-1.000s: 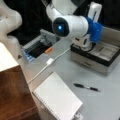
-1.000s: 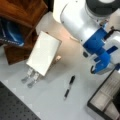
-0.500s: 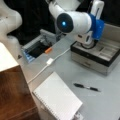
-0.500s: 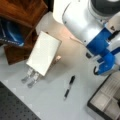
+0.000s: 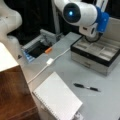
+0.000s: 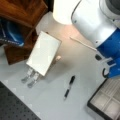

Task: Turn on the lamps. Open the box. Pick up the pen. Put it in the box.

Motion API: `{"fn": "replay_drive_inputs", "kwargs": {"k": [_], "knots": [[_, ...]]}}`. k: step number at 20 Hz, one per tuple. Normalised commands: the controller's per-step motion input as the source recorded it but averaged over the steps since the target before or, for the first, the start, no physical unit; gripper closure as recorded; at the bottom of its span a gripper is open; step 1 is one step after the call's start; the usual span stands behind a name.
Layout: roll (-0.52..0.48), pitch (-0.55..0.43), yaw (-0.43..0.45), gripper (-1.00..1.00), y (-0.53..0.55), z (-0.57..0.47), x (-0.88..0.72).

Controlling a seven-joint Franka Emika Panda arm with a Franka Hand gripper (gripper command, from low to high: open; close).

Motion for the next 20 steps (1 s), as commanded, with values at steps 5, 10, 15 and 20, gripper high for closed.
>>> {"fn": "replay_drive_inputs", "kwargs": {"k": [5, 10, 15, 20], "knots": [[-0.144, 0.086, 0.132, 1.0, 0.09, 0.11, 0.52], [-0.133, 0.088, 0.061, -1.0, 0.17, 0.12, 0.52], [-0.131, 0.093, 0.043, -1.0, 0.18, 0.1, 0.47], [-0.131, 0.076, 0.082, -1.0, 0.16, 0.11, 0.3]]}}
